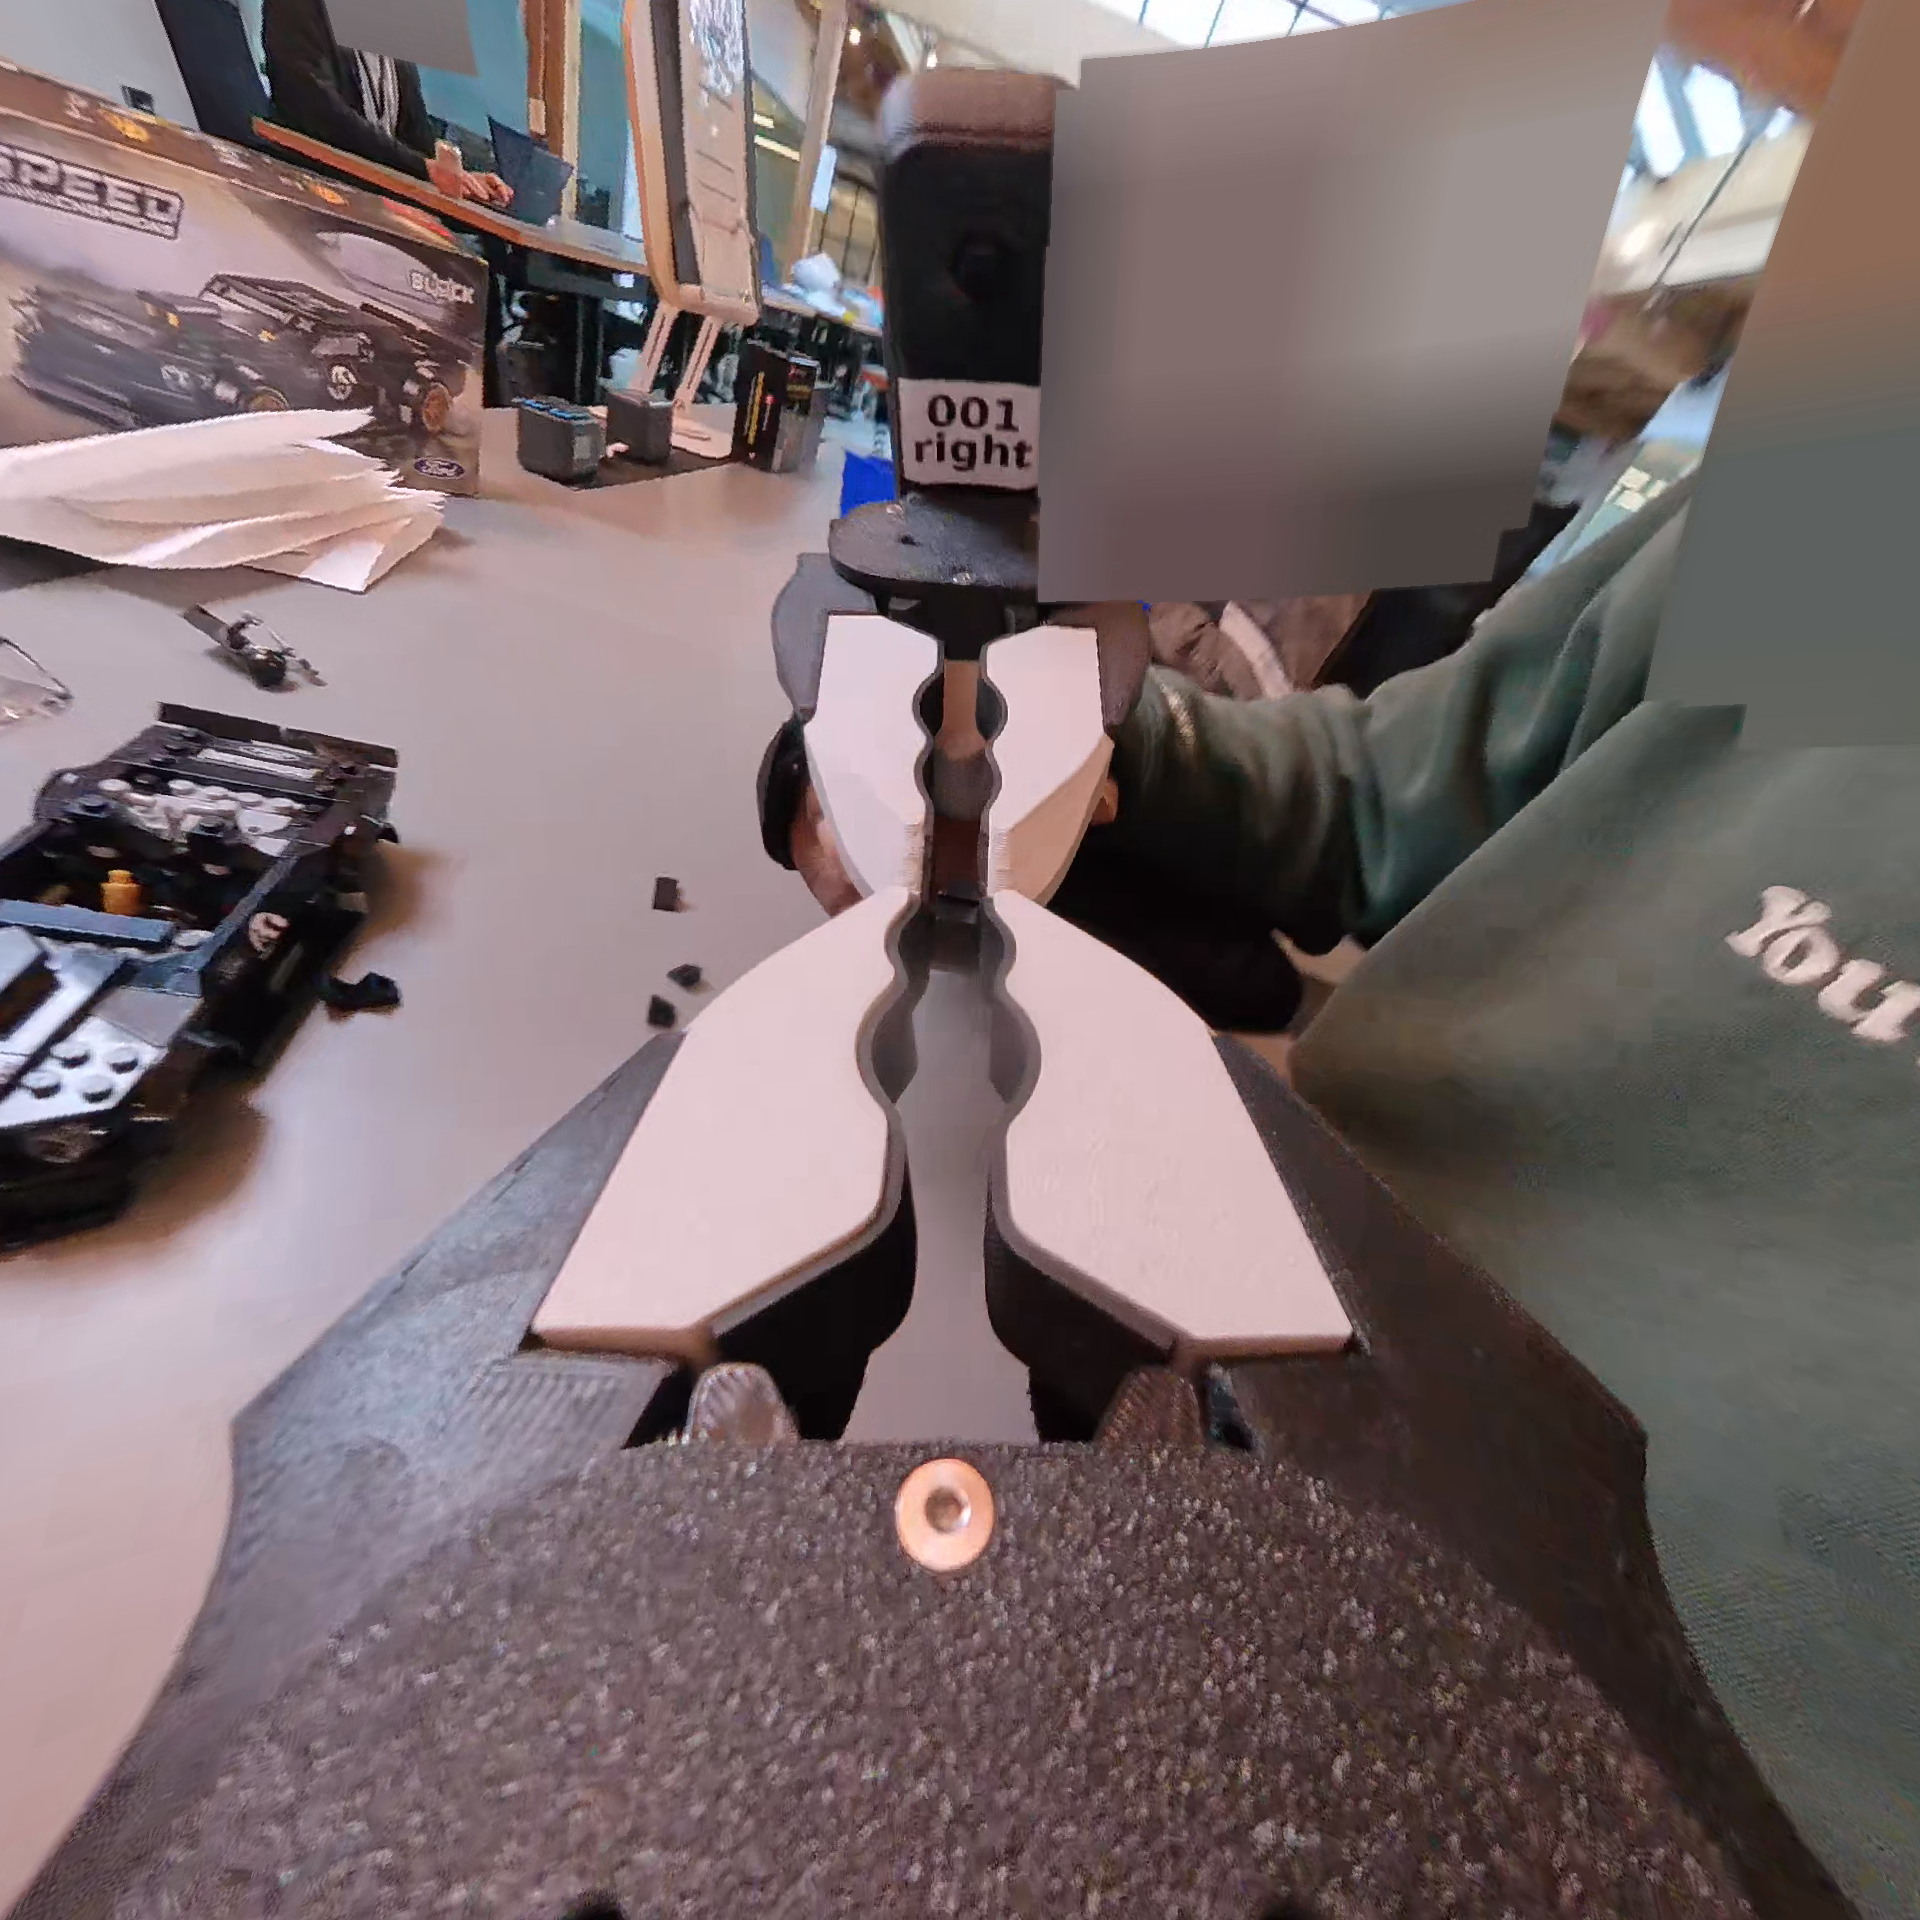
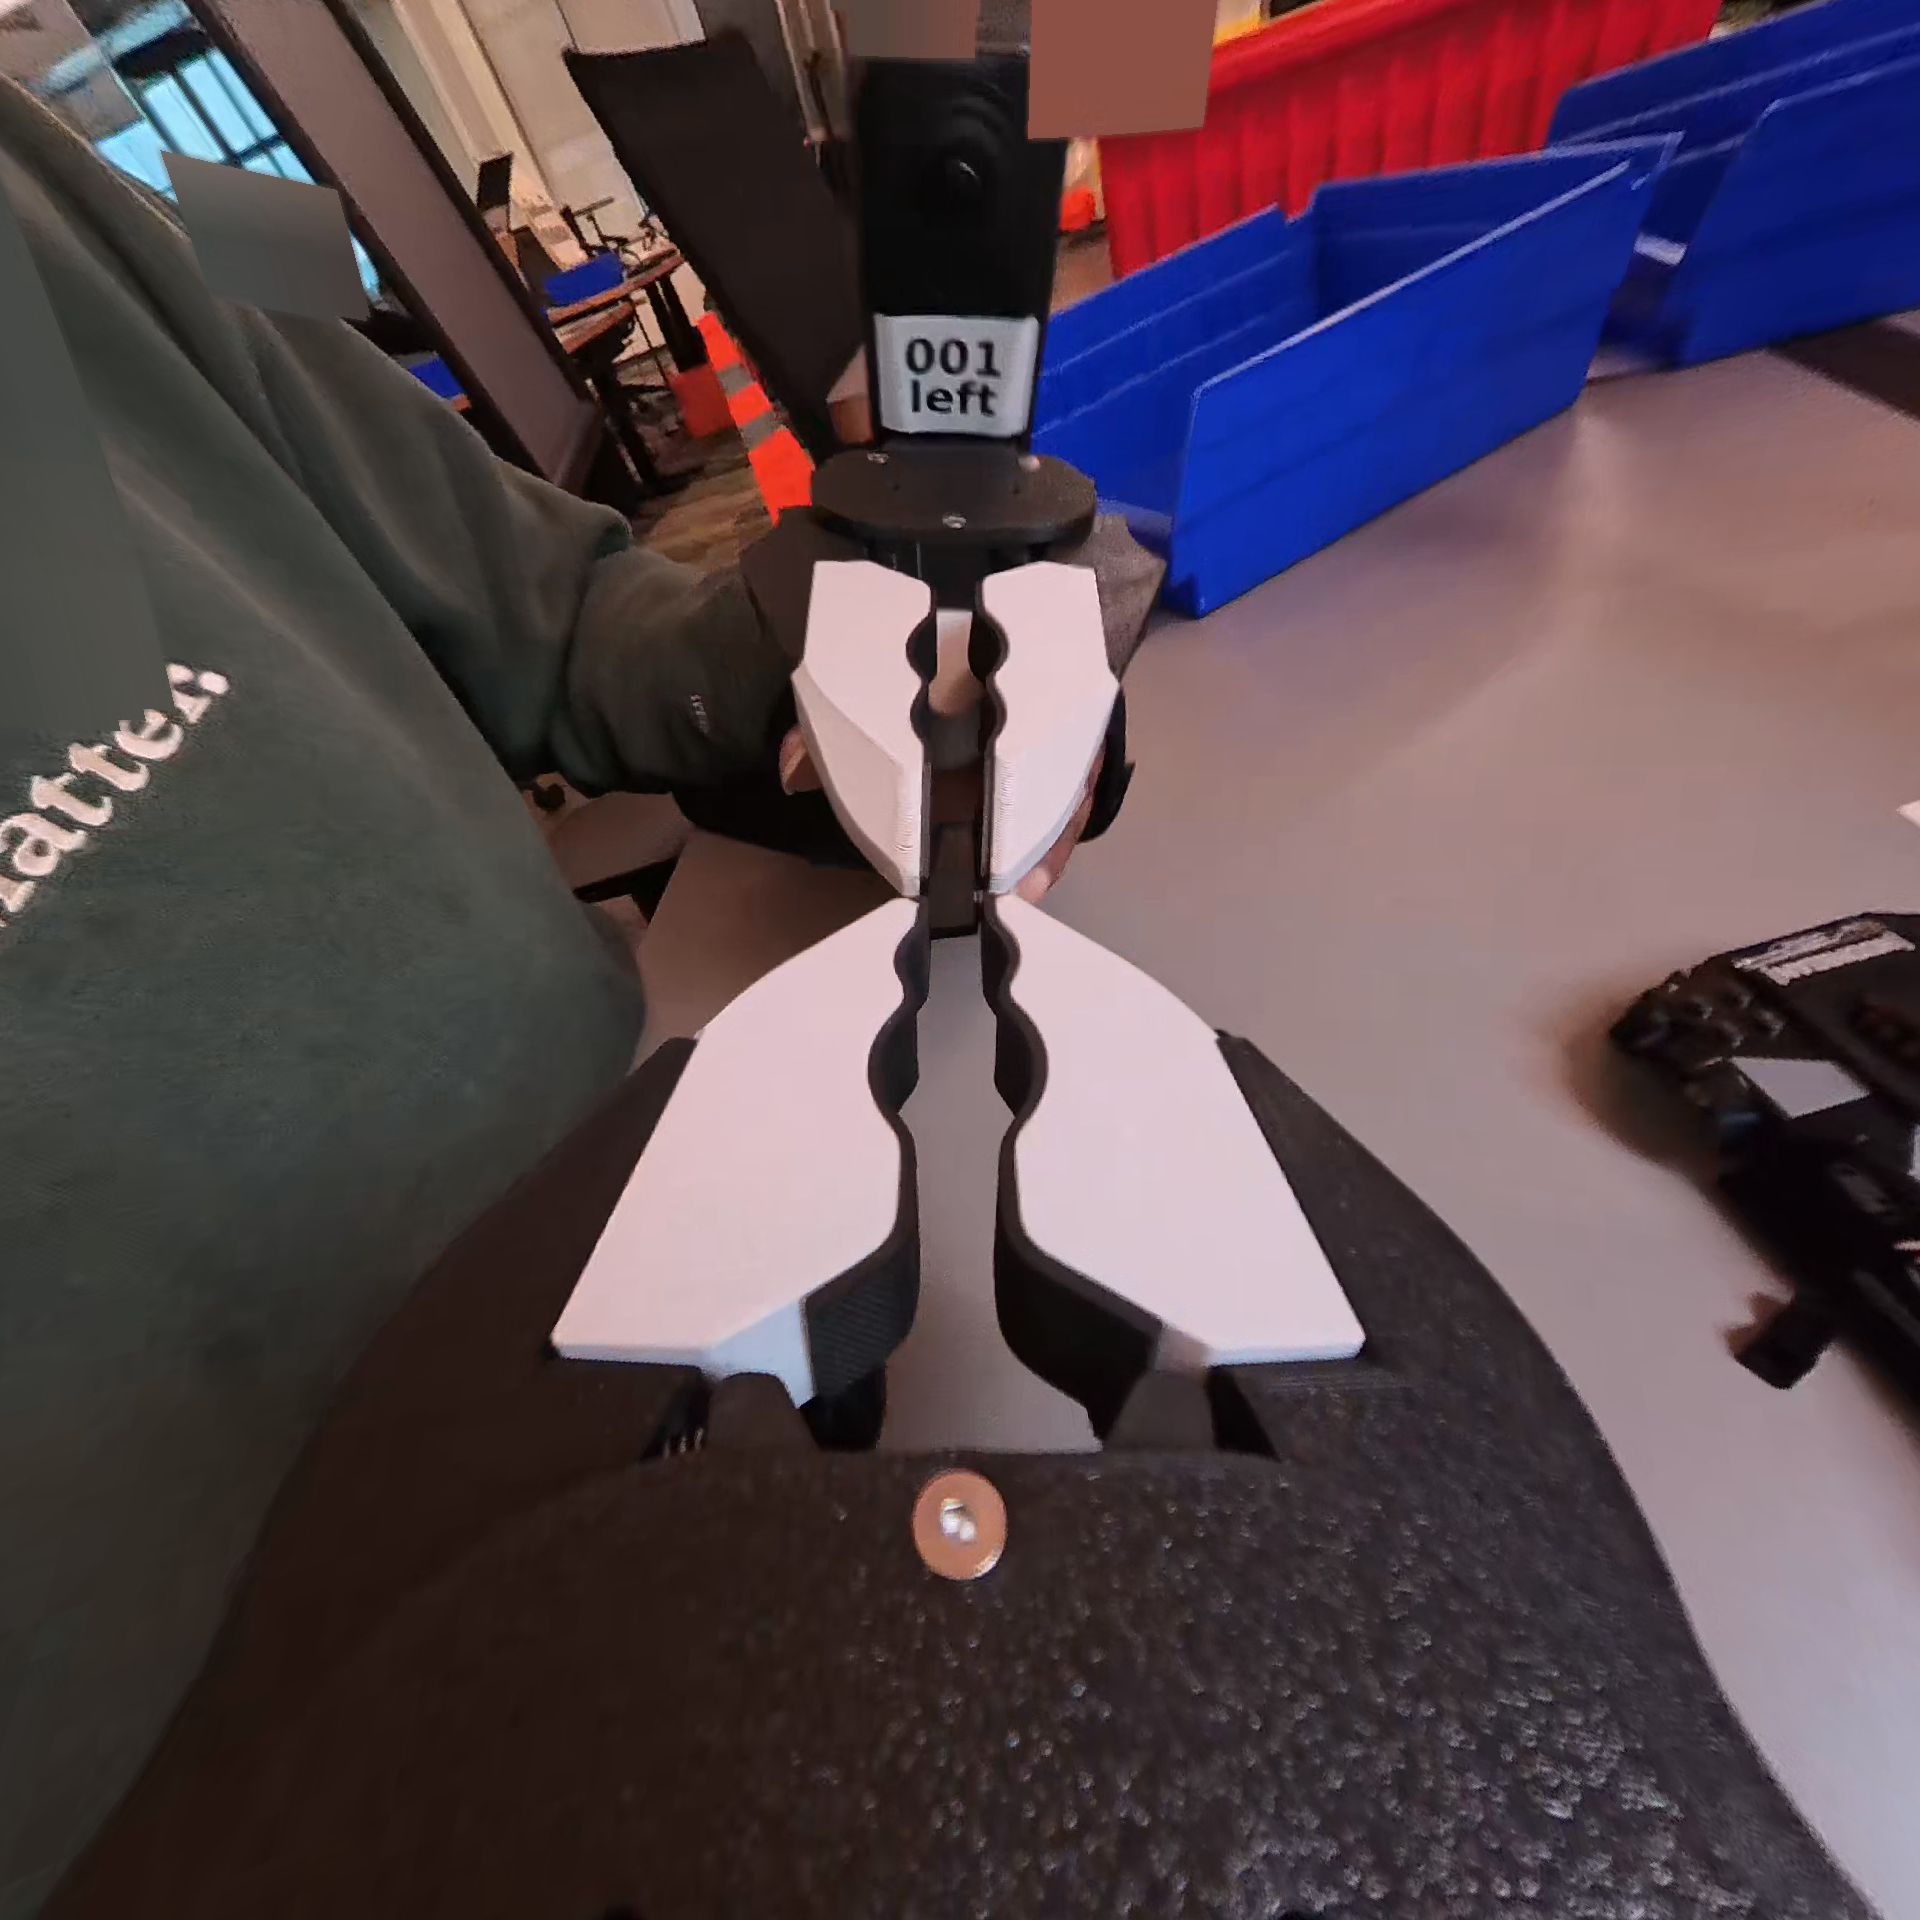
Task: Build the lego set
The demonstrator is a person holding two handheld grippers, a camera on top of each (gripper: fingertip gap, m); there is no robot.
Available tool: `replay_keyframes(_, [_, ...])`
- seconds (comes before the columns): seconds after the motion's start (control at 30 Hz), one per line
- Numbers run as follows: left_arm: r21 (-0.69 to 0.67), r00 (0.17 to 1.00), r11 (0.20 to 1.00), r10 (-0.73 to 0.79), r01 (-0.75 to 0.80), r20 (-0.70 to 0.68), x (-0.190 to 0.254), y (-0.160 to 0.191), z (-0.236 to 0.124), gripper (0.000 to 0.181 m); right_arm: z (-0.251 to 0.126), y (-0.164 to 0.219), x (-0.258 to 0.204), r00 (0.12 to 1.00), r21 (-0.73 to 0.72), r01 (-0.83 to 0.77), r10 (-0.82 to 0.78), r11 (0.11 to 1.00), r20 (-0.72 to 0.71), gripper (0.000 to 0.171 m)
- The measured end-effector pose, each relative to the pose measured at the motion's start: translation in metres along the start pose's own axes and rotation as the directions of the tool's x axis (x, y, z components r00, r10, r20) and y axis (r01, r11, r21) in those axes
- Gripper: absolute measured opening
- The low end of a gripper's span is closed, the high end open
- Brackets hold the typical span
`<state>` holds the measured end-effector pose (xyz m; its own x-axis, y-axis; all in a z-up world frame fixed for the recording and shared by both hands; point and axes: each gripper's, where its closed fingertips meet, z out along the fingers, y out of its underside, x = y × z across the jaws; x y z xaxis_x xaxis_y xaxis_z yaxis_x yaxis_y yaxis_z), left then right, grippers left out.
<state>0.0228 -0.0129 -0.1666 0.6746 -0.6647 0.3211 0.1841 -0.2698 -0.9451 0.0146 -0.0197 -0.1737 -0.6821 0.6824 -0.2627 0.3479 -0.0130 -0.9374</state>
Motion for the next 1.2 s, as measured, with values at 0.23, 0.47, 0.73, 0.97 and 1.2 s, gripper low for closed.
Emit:
replay_keyframes(0.23, [0.069,0.992,0.991,-0.105,0.11,-0.077,0.005,-0.011,-0.005,0.013,-0.002,-0.014,-0.006,0.933,0.069,-0.335,0.321,0.94,0.163,0.008])
replay_keyframes(0.47, [0.08,0.994,0.993,-0.087,0.092,-0.06,0.003,-0.013,-0.008,0.011,-0.004,-0.023,-0.009,0.716,0.08,-0.655,0.583,0.751,0.385,0.008])
replay_keyframes(0.73, [0.095,0.998,0.994,-0.042,0.046,-0.045,0.005,-0.017,-0.01,0.009,-0.004,-0.025,-0.013,0.665,0.077,-0.7,0.607,0.71,0.435,0.008])
replay_keyframes(0.97, [0.107,0.986,0.986,-0.112,0.125,-0.122,0.01,-0.017,-0.011,0.007,-0.003,-0.025,-0.015,0.655,0.066,-0.701,0.605,0.71,0.454,0.008])
replay_keyframes(1.2, [0.109,0.968,0.975,-0.173,0.195,-0.183,0.013,-0.015,-0.01,0.007,-0.001,-0.021,-0.017,0.687,0.058,-0.67,0.589,0.74,0.425,0.008])
